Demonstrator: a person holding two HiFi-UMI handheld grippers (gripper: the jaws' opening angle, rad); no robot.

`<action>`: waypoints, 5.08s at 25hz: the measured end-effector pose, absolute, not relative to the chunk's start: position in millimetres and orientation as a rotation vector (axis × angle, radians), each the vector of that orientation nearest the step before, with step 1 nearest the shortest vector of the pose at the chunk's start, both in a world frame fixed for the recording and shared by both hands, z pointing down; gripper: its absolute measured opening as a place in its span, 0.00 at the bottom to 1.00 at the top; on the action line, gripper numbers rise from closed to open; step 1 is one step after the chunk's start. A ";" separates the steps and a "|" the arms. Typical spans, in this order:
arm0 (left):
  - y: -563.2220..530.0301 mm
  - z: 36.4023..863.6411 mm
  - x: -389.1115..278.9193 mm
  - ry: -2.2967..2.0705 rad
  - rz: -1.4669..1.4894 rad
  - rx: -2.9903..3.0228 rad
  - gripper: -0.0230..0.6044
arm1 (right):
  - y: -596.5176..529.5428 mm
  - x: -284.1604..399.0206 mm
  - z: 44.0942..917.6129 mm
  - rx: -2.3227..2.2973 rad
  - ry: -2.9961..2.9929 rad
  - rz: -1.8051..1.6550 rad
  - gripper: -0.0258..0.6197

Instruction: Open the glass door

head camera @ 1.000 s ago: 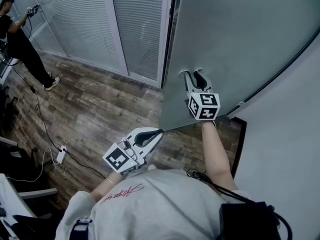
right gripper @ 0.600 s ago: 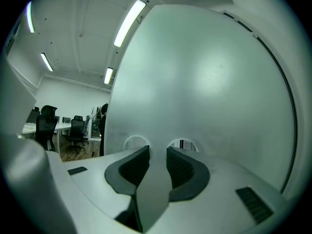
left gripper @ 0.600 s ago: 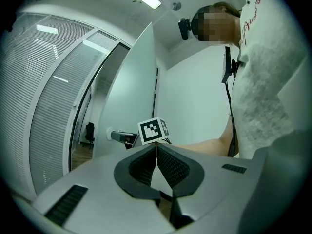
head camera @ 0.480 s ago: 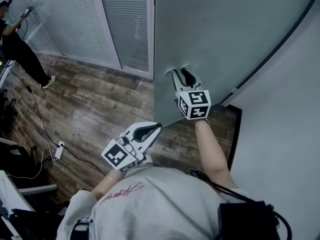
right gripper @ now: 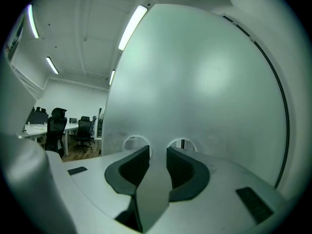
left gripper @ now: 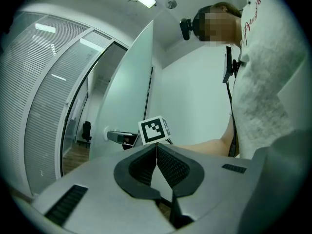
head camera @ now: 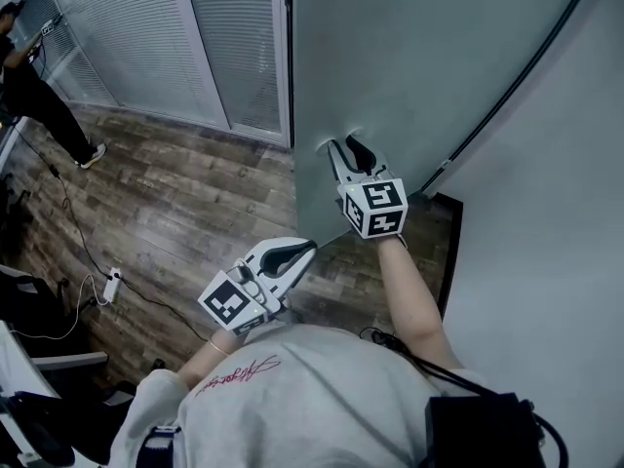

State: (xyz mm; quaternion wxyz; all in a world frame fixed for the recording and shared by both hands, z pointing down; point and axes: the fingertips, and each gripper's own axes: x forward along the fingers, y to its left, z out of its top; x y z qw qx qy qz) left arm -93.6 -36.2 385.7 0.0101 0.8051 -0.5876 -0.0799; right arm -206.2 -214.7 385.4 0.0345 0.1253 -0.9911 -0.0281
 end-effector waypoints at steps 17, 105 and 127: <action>-13.7 390.1 12.1 -1.713 -0.182 2.592 0.07 | -187.3 -97.3 386.7 0.327 -3.057 -0.096 0.22; -46.5 417.6 258.5 -0.695 0.031 2.948 0.07 | -260.5 365.6 393.8 0.337 -3.138 0.201 0.17; -50.6 426.1 253.3 -0.728 0.057 2.930 0.07 | -299.7 432.7 423.1 0.709 -3.090 0.250 0.12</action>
